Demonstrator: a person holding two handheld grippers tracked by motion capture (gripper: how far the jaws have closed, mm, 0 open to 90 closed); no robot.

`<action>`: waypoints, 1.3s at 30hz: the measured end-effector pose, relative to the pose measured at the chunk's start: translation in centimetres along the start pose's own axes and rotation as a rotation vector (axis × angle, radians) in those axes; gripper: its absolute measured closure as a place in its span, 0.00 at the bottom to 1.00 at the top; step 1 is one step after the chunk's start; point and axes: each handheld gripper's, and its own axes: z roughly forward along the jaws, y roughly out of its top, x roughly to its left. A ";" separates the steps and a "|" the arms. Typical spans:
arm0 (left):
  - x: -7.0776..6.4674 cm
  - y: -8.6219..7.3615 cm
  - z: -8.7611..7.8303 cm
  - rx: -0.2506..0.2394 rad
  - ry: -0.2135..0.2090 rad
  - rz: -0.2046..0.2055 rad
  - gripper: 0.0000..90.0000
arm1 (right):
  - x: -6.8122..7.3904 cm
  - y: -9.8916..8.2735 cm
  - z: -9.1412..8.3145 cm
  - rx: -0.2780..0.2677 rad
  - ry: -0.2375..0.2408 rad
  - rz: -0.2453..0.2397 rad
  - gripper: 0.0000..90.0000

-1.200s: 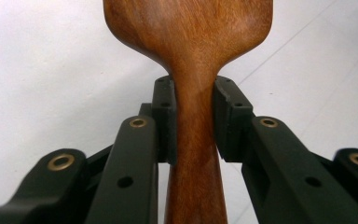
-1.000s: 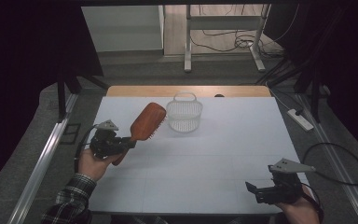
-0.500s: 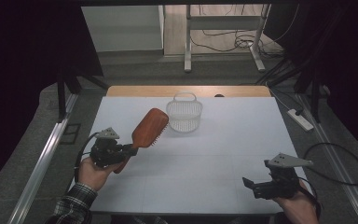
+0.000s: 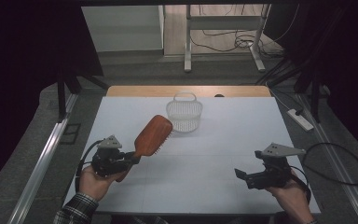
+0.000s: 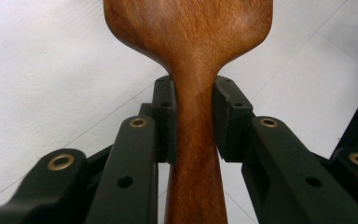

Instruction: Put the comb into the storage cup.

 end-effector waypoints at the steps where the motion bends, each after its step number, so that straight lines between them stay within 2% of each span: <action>1: -0.3 0.1 0.0 -0.012 -0.010 0.002 0.80 | 0.0 0.3 0.2 -0.003 0.010 0.004 0.00; 5: -0.5 0.3 0.1 -0.028 -0.030 0.004 0.80 | -0.1 0.9 0.4 -0.004 0.032 0.011 0.00; 10: -1.0 0.8 0.5 -0.040 -0.060 0.021 0.80 | -0.2 2.2 0.6 -0.010 0.035 0.008 0.00; 14: -1.4 1.2 0.9 -0.036 -0.063 0.043 0.80 | -0.1 2.9 1.0 -0.023 0.043 0.018 0.00; 21: -2.0 1.5 1.6 -0.035 -0.081 0.060 0.80 | 0.4 3.7 2.2 -0.032 0.091 0.046 0.00; 24: -2.2 1.6 1.8 -0.036 -0.095 0.057 0.80 | 0.6 4.0 2.7 -0.042 0.125 0.064 0.00; 39: -2.7 2.3 2.5 -0.067 -0.111 0.057 0.80 | 1.8 5.6 4.8 -0.027 0.130 0.035 0.00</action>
